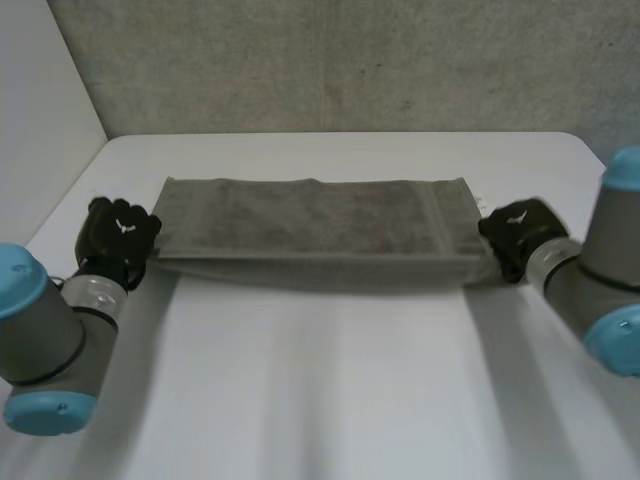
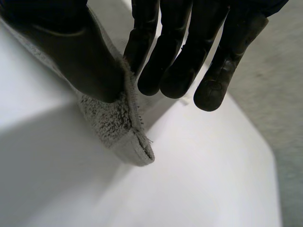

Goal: Fold the towel.

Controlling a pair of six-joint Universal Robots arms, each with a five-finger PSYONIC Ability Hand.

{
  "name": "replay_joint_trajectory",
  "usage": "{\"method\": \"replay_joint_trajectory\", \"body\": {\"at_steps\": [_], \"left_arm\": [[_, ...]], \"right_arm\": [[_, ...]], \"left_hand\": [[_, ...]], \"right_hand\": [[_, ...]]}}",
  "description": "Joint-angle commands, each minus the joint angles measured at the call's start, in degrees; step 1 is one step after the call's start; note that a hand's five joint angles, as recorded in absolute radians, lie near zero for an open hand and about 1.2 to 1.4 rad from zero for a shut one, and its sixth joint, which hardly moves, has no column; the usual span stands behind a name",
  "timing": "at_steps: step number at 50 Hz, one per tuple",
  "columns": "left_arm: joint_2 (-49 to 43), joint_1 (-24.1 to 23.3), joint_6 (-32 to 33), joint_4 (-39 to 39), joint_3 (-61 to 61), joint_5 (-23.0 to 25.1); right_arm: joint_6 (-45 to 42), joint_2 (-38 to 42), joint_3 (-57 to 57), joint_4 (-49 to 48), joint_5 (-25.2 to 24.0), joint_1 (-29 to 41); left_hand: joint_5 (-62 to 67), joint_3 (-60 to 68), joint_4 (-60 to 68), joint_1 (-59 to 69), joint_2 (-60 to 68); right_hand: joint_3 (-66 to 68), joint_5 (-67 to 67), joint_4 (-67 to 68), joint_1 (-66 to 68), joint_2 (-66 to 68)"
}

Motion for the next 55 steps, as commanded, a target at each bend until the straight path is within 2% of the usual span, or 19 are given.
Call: {"method": "replay_joint_trajectory", "body": {"at_steps": [1,5,7,12,19,24,26,27,28,29,30,32,33,35,38,40,45,55], "left_arm": [[9.86,-0.25,0.73,-7.12,-0.01,1.43],[14.36,-0.25,0.82,-13.21,0.17,4.69],[19.35,0.27,0.82,-19.42,0.34,8.19],[25.34,0.63,0.82,-27.08,0.34,11.80],[26.41,1.15,0.82,-29.30,0.34,12.78],[21.40,1.24,0.91,-29.03,1.40,12.78],[14.40,0.81,0.91,-28.24,3.49,12.69],[14.36,0.80,0.91,-28.24,3.51,12.69],[11.15,0.54,1.00,-28.33,4.90,12.51],[7.98,0.45,0.91,-28.24,6.39,12.34],[7.95,0.45,0.91,-28.24,6.41,12.34],[0.87,-0.07,1.00,-28.15,9.99,12.25],[0.83,-0.08,1.00,-28.15,10.01,12.25],[-5.73,-0.51,0.91,-28.07,14.91,11.64],[-8.75,-0.95,0.91,-27.98,17.57,10.93],[-14.00,-1.83,0.91,-28.06,23.69,8.75],[-19.81,-2.10,0.73,-28.15,32.31,6.19],[-29.04,-3.76,0.74,-28.59,46.99,5.66]], "right_arm": [[2.31,-11.03,-1.84,5.08,-3.42,-3.65],[2.31,-15.62,-2.45,9.57,-7.39,-5.50],[1.96,-19.30,-2.63,14.65,-10.98,-8.65],[1.87,-23.43,-2.37,20.28,-15.11,-12.70],[1.26,-25.90,-0.87,21.26,-19.17,-14.64],[-0.06,-24.41,-0.61,20.30,-20.57,-14.03],[-1.37,-19.17,-1.74,17.76,-20.58,-12.89],[-1.38,-19.14,-1.75,17.75,-20.57,-12.88],[-1.73,-15.40,-2.71,16.27,-20.05,-11.75],[-1.73,-15.36,-2.72,16.25,-20.05,-11.74],[-2.16,-11.88,-4.46,14.86,-19.61,-10.44],[-2.43,-5.72,-8.59,14.58,-18.56,-8.32],[-2.43,-5.69,-8.61,14.58,-18.55,-8.31],[-2.61,1.22,-13.15,14.24,-15.84,-6.91],[-2.70,4.95,-15.64,14.14,-14.60,-6.47],[-2.78,11.25,-21.15,13.88,-12.06,-5.85],[-2.61,18.72,-29.06,13.88,-9.77,-5.68],[-1.82,29.19,-43.12,13.71,-5.73,-3.84]], "left_hand": [[-13.92,-8.29,-6.76,-1.18,-6.72],[-13.92,-8.29,-6.76,-1.18,-6.72],[-13.92,-8.29,-6.76,-1.18,-6.72],[-13.92,-8.29,-6.76,-1.18,-6.72],[-13.92,-8.29,-6.76,-1.18,-6.72],[-13.92,-8.29,-6.76,-1.18,-6.72],[-13.92,-8.29,-6.76,-1.18,-6.72],[-13.92,-8.29,-6.76,-1.18,-6.72],[-13.92,-8.29,-6.76,-1.18,-6.72],[-13.92,-8.29,-6.76,-1.18,-6.72],[-13.92,-8.29,-6.76,-1.18,-6.72],[-13.92,-8.29,-6.76,-1.18,-6.72],[-13.92,-8.29,-6.76,-1.18,-6.72],[-13.92,-8.29,-6.76,-1.18,-6.72],[-13.92,-8.29,-6.76,-1.18,-6.72],[-13.92,-8.29,-6.76,-1.18,-6.72],[-13.92,-8.29,-6.76,-1.18,-6.72],[-13.92,-8.29,-6.76,-1.18,-6.72]], "right_hand": [[3.74,5.76,3.62,10.45,3.70],[3.74,5.76,3.62,10.45,3.70],[3.74,5.76,3.62,10.45,3.70],[3.74,5.76,3.62,10.45,3.70],[3.74,5.76,3.62,10.45,3.70],[3.74,5.76,3.62,10.45,3.70],[3.74,5.76,3.62,10.45,3.70],[3.74,5.76,3.62,10.45,3.70],[3.74,5.76,3.62,10.45,3.70],[3.74,5.76,3.62,10.45,3.70],[3.74,5.76,3.62,10.45,3.70],[3.74,5.76,3.62,10.45,3.70],[3.74,5.76,3.62,10.45,3.70],[3.74,5.76,3.62,10.45,3.70],[3.74,5.76,3.62,10.45,3.70],[3.74,5.76,3.62,10.45,3.70],[3.74,5.76,3.62,10.45,3.70],[3.74,5.76,3.62,10.45,3.70]]}}
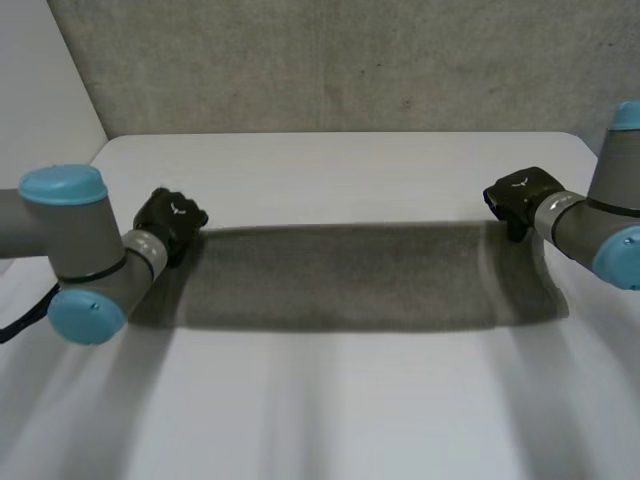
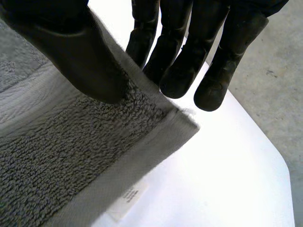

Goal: Fold the towel.

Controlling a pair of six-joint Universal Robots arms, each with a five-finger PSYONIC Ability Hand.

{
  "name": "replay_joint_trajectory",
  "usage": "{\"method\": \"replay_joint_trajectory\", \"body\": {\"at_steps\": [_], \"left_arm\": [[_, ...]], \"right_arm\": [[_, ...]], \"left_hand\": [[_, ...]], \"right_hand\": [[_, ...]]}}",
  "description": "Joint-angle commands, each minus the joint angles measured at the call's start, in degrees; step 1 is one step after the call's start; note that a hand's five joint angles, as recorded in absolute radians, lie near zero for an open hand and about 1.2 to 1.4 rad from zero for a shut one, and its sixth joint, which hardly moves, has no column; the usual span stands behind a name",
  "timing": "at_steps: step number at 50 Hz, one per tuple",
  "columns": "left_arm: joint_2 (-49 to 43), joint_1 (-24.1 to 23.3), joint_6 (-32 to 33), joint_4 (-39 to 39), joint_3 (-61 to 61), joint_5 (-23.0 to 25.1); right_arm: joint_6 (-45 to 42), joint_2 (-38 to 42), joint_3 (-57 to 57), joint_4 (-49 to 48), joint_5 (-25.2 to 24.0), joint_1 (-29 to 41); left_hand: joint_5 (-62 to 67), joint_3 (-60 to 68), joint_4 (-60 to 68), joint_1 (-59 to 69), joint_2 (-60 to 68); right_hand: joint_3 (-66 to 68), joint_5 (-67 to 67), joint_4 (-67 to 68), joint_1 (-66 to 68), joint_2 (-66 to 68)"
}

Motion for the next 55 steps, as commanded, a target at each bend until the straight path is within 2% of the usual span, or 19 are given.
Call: {"method": "replay_joint_trajectory", "body": {"at_steps": [1,8,9,10,11,12,21,23,26,28,29,31,32,34,37,39,44,55], "left_arm": [[-6.15,-1.10,-0.05,-0.28,10.05,-0.20],[-10.11,-1.36,0.04,-0.28,14.63,-1.69],[-10.55,-1.62,0.04,-0.28,14.72,-2.22],[-10.56,-1.63,0.04,-0.28,14.72,-2.22],[-10.82,-2.06,0.04,-0.28,14.64,-2.74],[-10.91,-2.59,0.04,-0.28,14.29,-3.44],[-9.42,-3.47,-0.75,-0.46,13.76,-8.20],[-5.92,-3.47,-1.36,-0.98,11.31,-10.21],[-3.26,-3.47,-1.98,-0.99,9.10,-10.39],[2.33,-3.38,-4.51,-0.46,4.11,-10.22],[2.36,-3.38,-4.53,-0.46,4.09,-10.22],[8.66,-3.21,-9.07,0.06,-1.51,-10.04],[8.69,-3.21,-9.10,0.07,-1.54,-10.04],[14.03,-2.86,-14.69,1.38,-8.09,-8.73],[15.98,-2.68,-17.36,2.71,-11.56,-7.58],[18.87,-2.50,-21.73,5.77,-17.85,-5.31],[21.43,-2.42,-25.44,9.11,-25.86,-2.93],[21.78,-1.89,-26.15,14.04,-32.56,-2.57]], "right_arm": [[0.53,6.69,-10.40,-0.14,3.17,1.62],[0.35,11.36,-17.98,-0.67,5.11,2.32],[0.35,12.23,-19.11,-0.58,5.46,2.76],[0.35,12.24,-19.12,-0.58,5.47,2.76],[0.27,12.85,-19.64,-0.58,5.81,3.20],[0.26,13.12,-19.74,-0.58,6.25,3.63],[1.06,12.07,-19.03,-0.84,7.93,5.31],[2.54,8.22,-16.76,-0.84,7.93,5.92],[3.52,5.12,-14.46,-0.93,7.93,5.92],[4.66,-1.09,-7.73,-1.37,7.84,5.66],[4.66,-1.12,-7.70,-1.37,7.84,5.66],[4.75,-7.85,0.78,-2.42,7.31,5.66],[4.75,-7.89,0.83,-2.43,7.31,5.66],[4.75,-14.44,10.89,-5.22,6.26,5.14],[4.92,-17.29,16.03,-7.52,5.47,5.13],[5.10,-21.40,25.13,-12.07,4.07,5.05],[5.10,-22.91,34.12,-16.04,3.44,2.68],[5.01,-20.02,42.22,-20.96,1.69,-1.37]], "left_hand": [[-13.93,-8.58,-6.76,-1.18,-6.73],[-13.93,-8.58,-6.76,-1.18,-6.73],[-19.40,-14.06,-12.23,-6.66,-12.20],[-19.46,-14.11,-12.29,-6.71,-12.25],[-53.10,-47.75,-45.93,-40.35,-45.89],[-83.93,-78.58,-76.76,-71.18,-76.73],[-83.88,-78.54,-76.71,-71.14,-76.68],[-83.71,-78.37,-76.54,-70.97,-76.51],[-83.71,-78.37,-76.54,-70.97,-76.51],[-83.55,-78.20,-76.38,-70.80,-76.34],[-83.55,-78.20,-76.38,-70.80,-76.34],[-83.55,-78.20,-76.38,-70.80,-76.34],[-83.55,-78.20,-76.38,-70.80,-76.34],[-83.38,-78.03,-76.21,-70.63,-76.17],[-83.38,-78.03,-76.21,-70.63,-76.17],[-83.38,-78.03,-76.21,-70.63,-76.17],[-83.55,-78.20,-76.38,-70.80,-76.34],[-83.55,-78.20,-76.38,-70.80,-76.34]], "right_hand": [[3.67,5.74,3.62,10.45,3.70],[3.67,5.74,3.62,10.45,3.70],[-5.10,-3.03,-5.15,1.68,-5.07],[-5.19,-3.12,-5.24,1.59,-5.16],[-43.16,-41.09,-43.20,-36.38,-43.13],[-66.33,-64.26,-66.38,-59.55,-66.30],[-66.33,-64.26,-66.38,-59.55,-66.30],[-66.33,-64.26,-66.38,-59.55,-66.30],[-66.33,-64.26,-66.38,-59.55,-66.30],[-66.33,-64.26,-66.38,-59.55,-66.30],[-66.33,-64.26,-66.38,-59.55,-66.30],[-66.33,-64.26,-66.38,-59.55,-66.30],[-66.33,-64.26,-66.38,-59.55,-66.30],[-62.89,-60.82,-62.94,-56.11,-62.86],[-62.89,-60.81,-62.93,-56.11,-62.85],[-64.06,-61.99,-64.10,-57.28,-64.03],[-65.57,-63.50,-65.62,-58.79,-65.54],[-64.41,-62.33,-64.45,-57.63,-64.37]]}}
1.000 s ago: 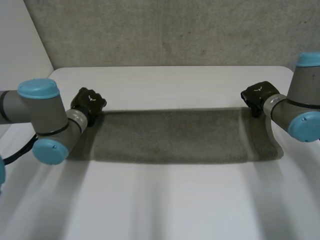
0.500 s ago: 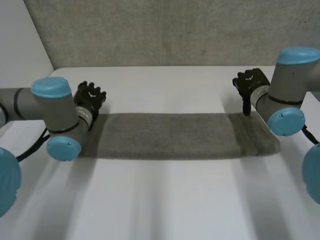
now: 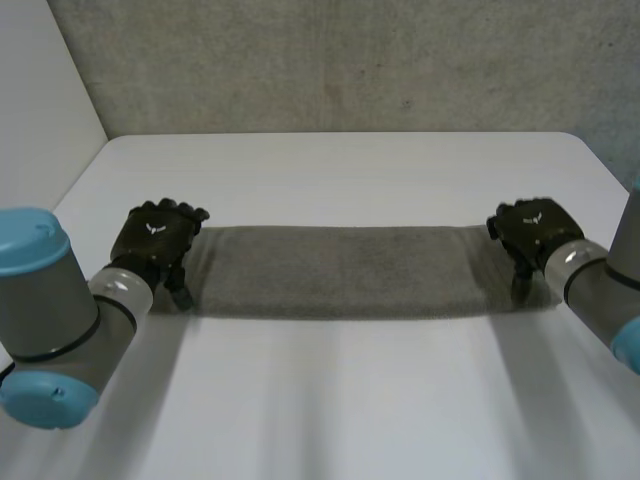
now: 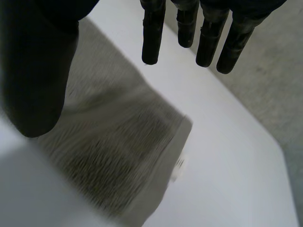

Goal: Fold the towel.

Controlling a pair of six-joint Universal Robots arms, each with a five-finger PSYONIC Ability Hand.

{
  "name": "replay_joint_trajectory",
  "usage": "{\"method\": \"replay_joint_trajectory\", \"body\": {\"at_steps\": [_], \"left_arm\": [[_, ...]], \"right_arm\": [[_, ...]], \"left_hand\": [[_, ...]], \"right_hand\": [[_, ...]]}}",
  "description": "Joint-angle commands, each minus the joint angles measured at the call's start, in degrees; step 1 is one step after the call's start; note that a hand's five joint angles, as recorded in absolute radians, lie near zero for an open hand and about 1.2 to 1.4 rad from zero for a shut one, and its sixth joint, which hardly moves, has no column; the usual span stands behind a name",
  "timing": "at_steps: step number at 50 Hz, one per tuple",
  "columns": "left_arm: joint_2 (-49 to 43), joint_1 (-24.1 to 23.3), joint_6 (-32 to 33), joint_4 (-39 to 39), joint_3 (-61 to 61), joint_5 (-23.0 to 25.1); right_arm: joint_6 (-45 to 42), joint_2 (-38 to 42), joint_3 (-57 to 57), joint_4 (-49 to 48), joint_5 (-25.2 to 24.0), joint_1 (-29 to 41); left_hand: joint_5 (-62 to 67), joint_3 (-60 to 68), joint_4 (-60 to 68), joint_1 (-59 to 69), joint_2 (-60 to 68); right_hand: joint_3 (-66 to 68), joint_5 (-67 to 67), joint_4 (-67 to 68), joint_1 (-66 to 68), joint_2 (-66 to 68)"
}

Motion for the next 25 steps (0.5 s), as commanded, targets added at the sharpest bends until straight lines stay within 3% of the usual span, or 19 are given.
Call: {"method": "replay_joint_trajectory", "body": {"at_steps": [1,7,9,10,11,12,25], "left_arm": [[-0.25,0.07,0.34,1.91,-1.58,-0.11],[-0.25,0.07,0.34,2.00,-1.58,-0.11],[-0.25,0.07,0.34,2.09,-1.67,-0.11],[-0.25,0.07,0.34,2.09,-1.67,-0.11],[-0.25,0.07,0.34,2.09,-1.76,-0.11],[-0.25,0.07,0.34,2.09,-1.76,-0.11],[0.80,0.86,0.34,2.09,-1.58,-0.20]], "right_arm": [[-0.12,2.93,2.94,-3.96,-0.73,-2.33],[-0.38,4.78,2.94,-5.90,-0.73,-2.42],[-1.08,6.53,2.24,-6.17,-0.91,-3.29],[-1.09,6.54,2.24,-6.17,-0.91,-3.30],[-1.09,6.97,1.98,-6.17,-0.56,-4.17],[-1.09,7.06,1.71,-6.17,-0.21,-5.13],[-4.68,-1.20,-5.56,-5.29,2.78,-14.02]], "left_hand": [[-12.25,-3.86,-4.42,-4.70,-4.26],[-12.25,-3.86,-4.42,-4.70,-4.26],[-12.42,-4.03,-4.59,-4.87,-4.43],[-12.42,-4.03,-4.59,-4.87,-4.43],[-12.42,-4.03,-4.59,-4.87,-4.43],[-12.42,-4.03,-4.59,-4.87,-4.43],[-12.42,-4.03,-4.59,-4.87,-4.43]], "right_hand": [[-0.78,-0.68,-1.55,-0.23,-1.24],[16.05,16.14,15.28,16.60,15.59],[38.79,38.89,38.02,39.35,38.34],[38.92,39.02,38.15,39.48,38.47],[59.57,59.67,58.80,60.13,59.11],[66.38,66.48,65.61,66.94,65.93],[66.45,66.55,65.68,67.00,65.99]]}}
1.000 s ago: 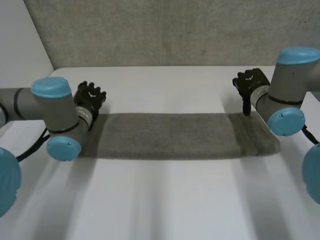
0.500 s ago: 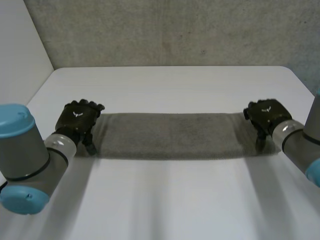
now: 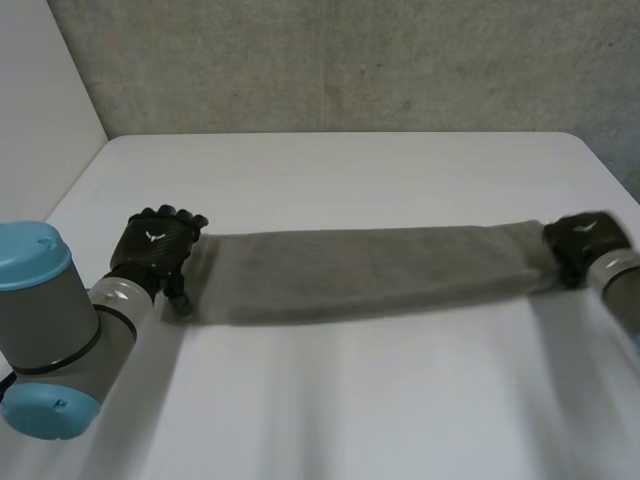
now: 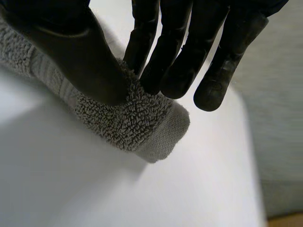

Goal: Fold the towel.

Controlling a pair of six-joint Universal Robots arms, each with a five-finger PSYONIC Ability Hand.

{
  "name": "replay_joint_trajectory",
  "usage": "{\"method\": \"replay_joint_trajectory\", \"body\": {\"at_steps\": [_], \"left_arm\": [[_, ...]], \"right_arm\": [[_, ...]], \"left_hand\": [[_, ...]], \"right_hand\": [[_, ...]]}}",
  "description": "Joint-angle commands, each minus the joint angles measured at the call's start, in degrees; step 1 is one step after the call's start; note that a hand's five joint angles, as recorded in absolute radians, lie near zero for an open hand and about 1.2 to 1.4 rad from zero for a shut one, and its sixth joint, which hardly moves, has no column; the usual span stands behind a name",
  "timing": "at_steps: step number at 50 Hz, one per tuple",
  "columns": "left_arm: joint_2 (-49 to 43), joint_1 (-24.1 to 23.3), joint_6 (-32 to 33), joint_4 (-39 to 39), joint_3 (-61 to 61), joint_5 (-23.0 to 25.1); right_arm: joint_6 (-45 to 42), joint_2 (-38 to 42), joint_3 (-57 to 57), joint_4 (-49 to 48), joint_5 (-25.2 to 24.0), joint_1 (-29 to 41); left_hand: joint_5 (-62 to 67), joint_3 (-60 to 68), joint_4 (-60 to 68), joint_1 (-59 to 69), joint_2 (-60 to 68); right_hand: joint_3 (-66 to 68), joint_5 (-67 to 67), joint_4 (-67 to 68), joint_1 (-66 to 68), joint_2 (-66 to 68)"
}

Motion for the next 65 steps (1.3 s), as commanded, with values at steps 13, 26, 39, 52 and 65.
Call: {"method": "replay_joint_trajectory", "body": {"at_steps": [13,26,39,52,65], "left_arm": [[0.99,1.49,-0.18,0.00,0.69,-0.33],[0.90,2.10,-0.18,0.71,0.52,-0.33],[0.37,1.93,-0.09,0.79,-0.01,-0.25],[0.11,0.70,-0.09,0.88,-0.01,-0.25],[0.11,-0.97,-0.09,1.50,-0.27,-0.42]], "right_arm": [[-3.91,-0.80,-22.83,5.94,6.59,24.77],[-4.26,17.85,-34.63,6.29,6.42,50.04],[5.32,13.54,-30.58,10.24,7.12,45.82],[12.80,1.23,-4.77,8.41,2.47,28.87],[6.56,5.54,0.18,-0.30,2.81,26.31]], "left_hand": [[-12.39,-4.03,-4.59,-4.86,-4.43],[-12.39,-4.03,-4.59,-4.86,-4.43],[-12.56,-4.20,-4.76,-5.03,-4.59],[-12.39,-4.03,-4.59,-4.86,-4.43],[-12.39,-4.03,-4.59,-4.86,-4.43]], "right_hand": [[3.94,6.02,3.70,11.57,4.45],[3.94,6.02,3.70,11.57,4.45],[-66.06,-63.98,-66.30,-58.43,-65.55],[-66.06,-63.98,-66.30,-58.43,-65.55],[1.80,3.88,1.56,9.43,2.31]]}}
